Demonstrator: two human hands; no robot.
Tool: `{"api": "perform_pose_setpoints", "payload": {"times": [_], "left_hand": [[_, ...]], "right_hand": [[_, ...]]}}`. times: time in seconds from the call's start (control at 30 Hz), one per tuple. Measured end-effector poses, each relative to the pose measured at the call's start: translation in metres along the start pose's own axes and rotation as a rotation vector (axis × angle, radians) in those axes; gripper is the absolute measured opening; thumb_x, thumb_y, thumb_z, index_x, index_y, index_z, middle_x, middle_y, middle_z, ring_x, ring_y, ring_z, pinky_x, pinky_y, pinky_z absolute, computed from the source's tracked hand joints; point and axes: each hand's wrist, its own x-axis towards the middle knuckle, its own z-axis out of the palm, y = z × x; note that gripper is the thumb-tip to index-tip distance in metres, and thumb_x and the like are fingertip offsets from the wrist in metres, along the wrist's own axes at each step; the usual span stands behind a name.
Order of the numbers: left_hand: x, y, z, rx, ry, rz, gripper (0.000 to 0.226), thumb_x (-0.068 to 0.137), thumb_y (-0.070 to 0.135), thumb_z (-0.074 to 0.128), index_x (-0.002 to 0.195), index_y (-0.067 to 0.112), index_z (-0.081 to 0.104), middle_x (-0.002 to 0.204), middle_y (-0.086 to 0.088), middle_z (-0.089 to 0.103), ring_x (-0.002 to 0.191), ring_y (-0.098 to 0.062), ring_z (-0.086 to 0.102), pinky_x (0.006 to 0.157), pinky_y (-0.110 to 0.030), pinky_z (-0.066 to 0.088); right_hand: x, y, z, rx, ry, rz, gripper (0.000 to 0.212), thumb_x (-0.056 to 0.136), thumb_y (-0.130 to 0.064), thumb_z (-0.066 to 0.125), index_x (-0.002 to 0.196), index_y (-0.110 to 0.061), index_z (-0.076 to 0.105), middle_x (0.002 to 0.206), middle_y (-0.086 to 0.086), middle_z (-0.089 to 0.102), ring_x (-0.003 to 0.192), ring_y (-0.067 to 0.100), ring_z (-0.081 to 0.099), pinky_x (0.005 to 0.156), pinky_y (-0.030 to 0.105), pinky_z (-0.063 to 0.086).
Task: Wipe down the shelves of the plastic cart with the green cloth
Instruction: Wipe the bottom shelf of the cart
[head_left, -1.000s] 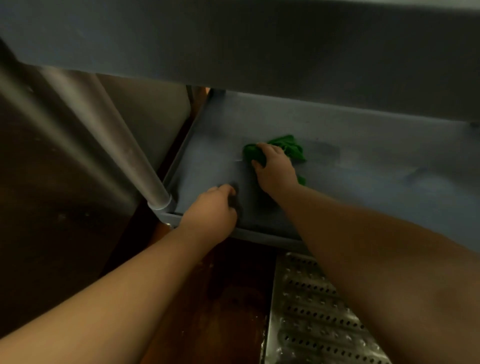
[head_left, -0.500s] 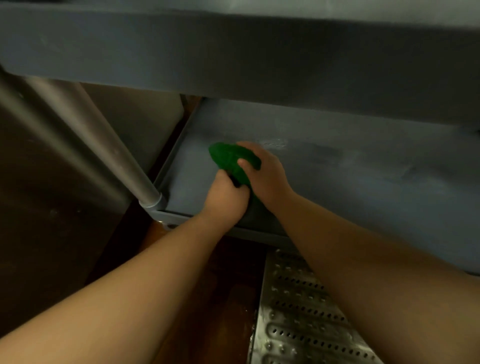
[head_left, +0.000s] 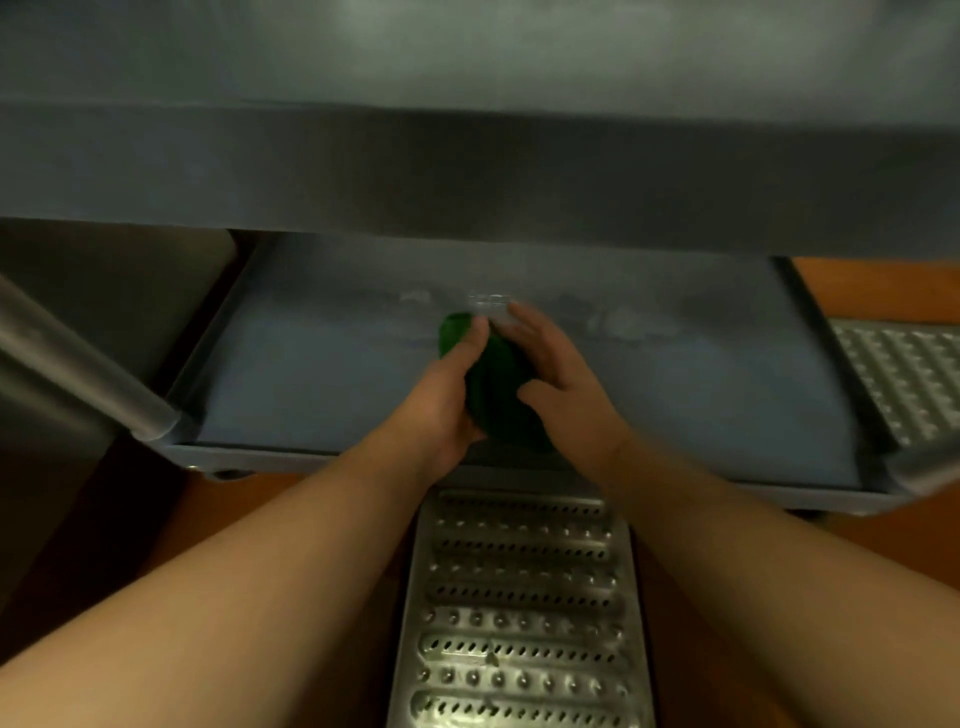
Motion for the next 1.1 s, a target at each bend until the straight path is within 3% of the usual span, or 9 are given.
{"api": "perform_pose_setpoints", "payload": {"times": [0.13,0.2,0.27,0.33,0.4,0.57,0.67,0.87,1.1], "left_hand": [[0.007,-0.013,0.003,-0.025,0.014,-0.04,0.042,0.088,0.026,0.06,0.128,0.014,0.059,0.123,-0.014,0.068,0.11,-0.034,0.066,0.096,-0.053,0.052],[0.007,-0.013,0.005,-0.085,-0.026,-0.057,0.046,0.084,0.024,0.057,0.129,0.012,0.058,0.123,-0.016,0.067,0.114,-0.036,0.063,0.098,-0.054,0.049],[0.007,-0.012,0.009,-0.135,-0.077,-0.063,0.053,0.078,0.022,0.055,0.129,0.009,0.058,0.126,-0.017,0.064,0.115,-0.037,0.061,0.092,-0.051,0.052],[0.005,-0.011,0.015,-0.151,-0.153,-0.082,0.058,0.075,0.021,0.052,0.131,0.009,0.057,0.127,-0.018,0.063,0.113,-0.037,0.06,0.088,-0.048,0.052],[0.002,-0.011,0.018,-0.147,-0.221,-0.112,0.057,0.077,0.022,0.046,0.132,0.009,0.057,0.127,-0.018,0.062,0.113,-0.038,0.059,0.092,-0.048,0.049],[0.003,-0.006,0.016,-0.133,-0.294,-0.164,0.058,0.083,0.03,0.044,0.136,0.011,0.055,0.137,-0.019,0.056,0.121,-0.039,0.054,0.103,-0.053,0.041],[0.001,-0.003,0.019,-0.063,-0.351,-0.157,0.054,0.078,0.024,0.045,0.127,0.01,0.062,0.121,-0.018,0.065,0.108,-0.036,0.063,0.094,-0.049,0.047],[0.0,0.001,0.032,0.063,-0.387,-0.145,0.049,0.08,0.018,0.052,0.127,0.007,0.06,0.115,-0.019,0.066,0.104,-0.035,0.065,0.091,-0.048,0.051],[0.012,0.012,0.056,0.541,-0.061,0.218,0.015,0.09,0.008,0.059,0.103,0.015,0.066,0.095,-0.01,0.072,0.09,-0.023,0.07,0.08,-0.036,0.058]], "right_hand": [[-0.019,-0.005,-0.036,0.011,0.147,-0.073,0.06,0.088,0.019,0.039,0.127,-0.025,0.052,0.129,-0.001,0.057,0.109,0.002,0.061,0.097,0.025,0.05],[-0.019,-0.004,-0.058,-0.16,0.305,-0.068,0.043,0.09,0.002,0.046,0.116,-0.031,0.058,0.118,-0.008,0.06,0.095,0.001,0.059,0.086,0.018,0.048],[-0.018,-0.002,-0.077,-0.206,0.336,0.017,0.031,0.095,-0.01,0.053,0.117,-0.031,0.06,0.118,-0.009,0.059,0.097,0.001,0.055,0.087,0.022,0.046],[-0.018,0.0,-0.091,-0.073,0.255,0.144,0.029,0.097,-0.024,0.057,0.126,-0.027,0.059,0.126,-0.009,0.06,0.113,0.004,0.056,0.097,0.03,0.044],[-0.021,-0.003,-0.095,0.068,0.094,0.242,0.046,0.09,-0.036,0.058,0.134,-0.026,0.056,0.135,-0.004,0.06,0.124,0.013,0.057,0.103,0.036,0.044],[-0.028,-0.016,-0.084,0.267,-0.123,0.34,0.056,0.085,-0.043,0.056,0.139,-0.028,0.052,0.134,0.002,0.063,0.12,0.021,0.062,0.101,0.044,0.05],[-0.029,-0.024,-0.075,0.445,-0.223,0.459,0.062,0.085,-0.061,0.052,0.138,-0.029,0.053,0.136,0.004,0.062,0.125,0.025,0.059,0.102,0.048,0.049],[-0.034,-0.02,-0.067,0.608,-0.167,0.534,0.053,0.085,-0.046,0.062,0.13,-0.018,0.063,0.132,0.012,0.064,0.122,0.031,0.061,0.101,0.049,0.047],[-0.029,-0.026,-0.074,0.515,-0.037,0.516,0.052,0.082,-0.029,0.066,0.131,-0.012,0.06,0.121,0.013,0.07,0.109,0.031,0.069,0.084,0.042,0.058]]}}
